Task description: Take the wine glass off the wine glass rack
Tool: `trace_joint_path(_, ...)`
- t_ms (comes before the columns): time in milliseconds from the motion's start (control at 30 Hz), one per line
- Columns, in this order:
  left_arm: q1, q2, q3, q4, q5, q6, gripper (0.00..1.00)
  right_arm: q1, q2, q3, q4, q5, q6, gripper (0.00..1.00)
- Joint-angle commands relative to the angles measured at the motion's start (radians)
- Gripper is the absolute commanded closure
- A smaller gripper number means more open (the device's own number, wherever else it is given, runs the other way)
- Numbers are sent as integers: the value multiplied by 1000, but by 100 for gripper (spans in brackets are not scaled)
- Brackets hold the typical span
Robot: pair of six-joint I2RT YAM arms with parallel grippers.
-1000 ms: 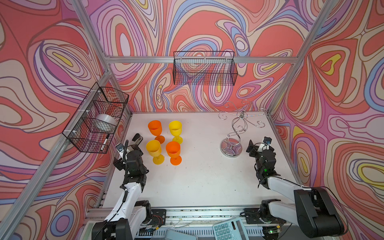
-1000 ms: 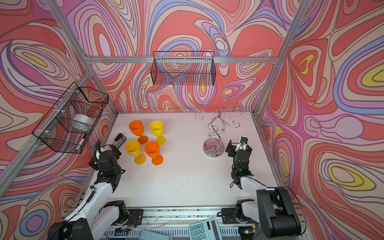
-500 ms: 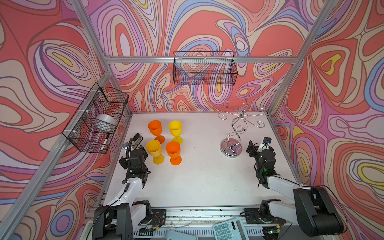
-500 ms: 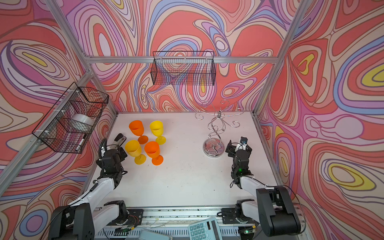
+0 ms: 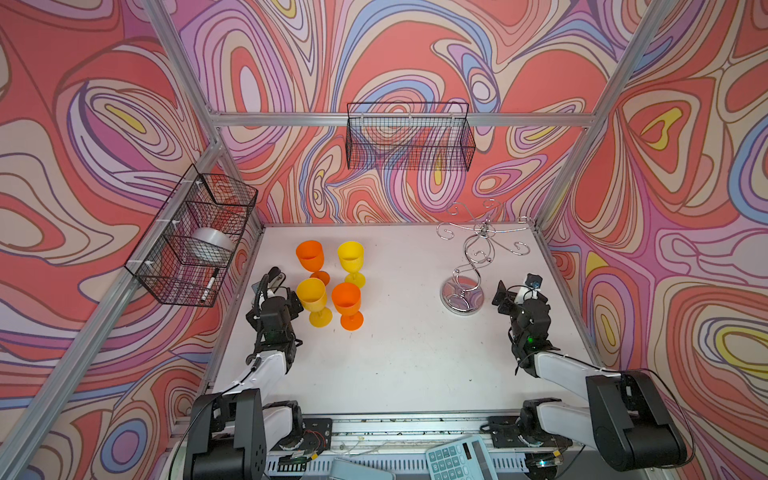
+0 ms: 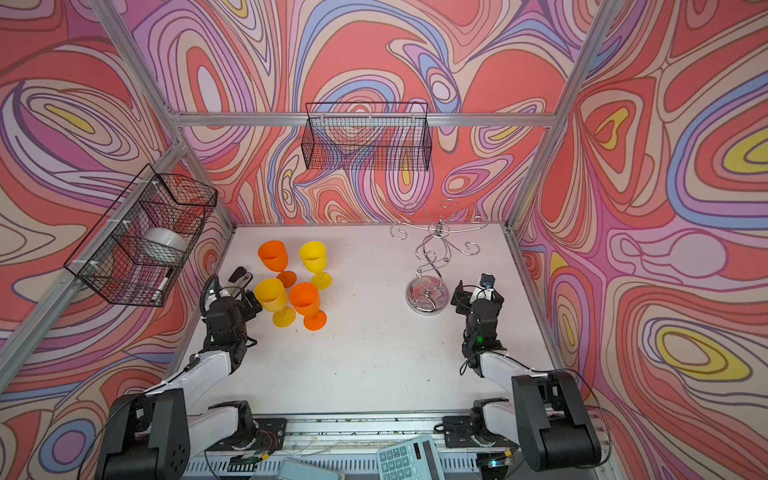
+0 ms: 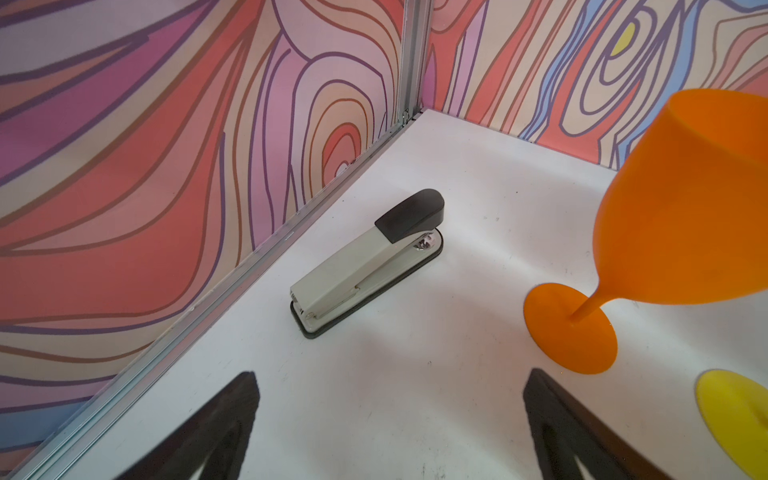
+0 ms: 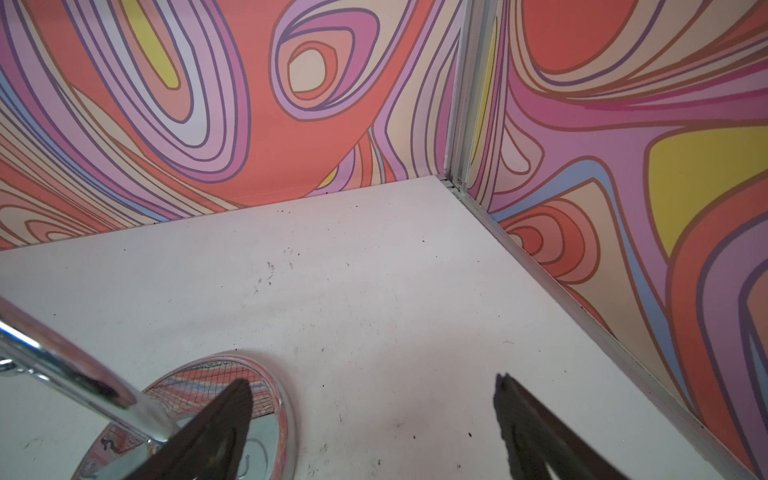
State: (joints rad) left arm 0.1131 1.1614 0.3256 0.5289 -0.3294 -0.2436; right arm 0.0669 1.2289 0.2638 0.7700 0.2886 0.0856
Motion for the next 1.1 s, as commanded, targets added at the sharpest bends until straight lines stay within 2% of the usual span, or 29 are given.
trace_joint_path(0, 6, 9, 9, 29, 10, 4, 0, 5, 12, 23, 3, 6, -6, 4)
trace_joint_path(1067, 6, 125, -10, 166, 197, 41, 0, 4, 64, 47, 3, -10, -10, 4)
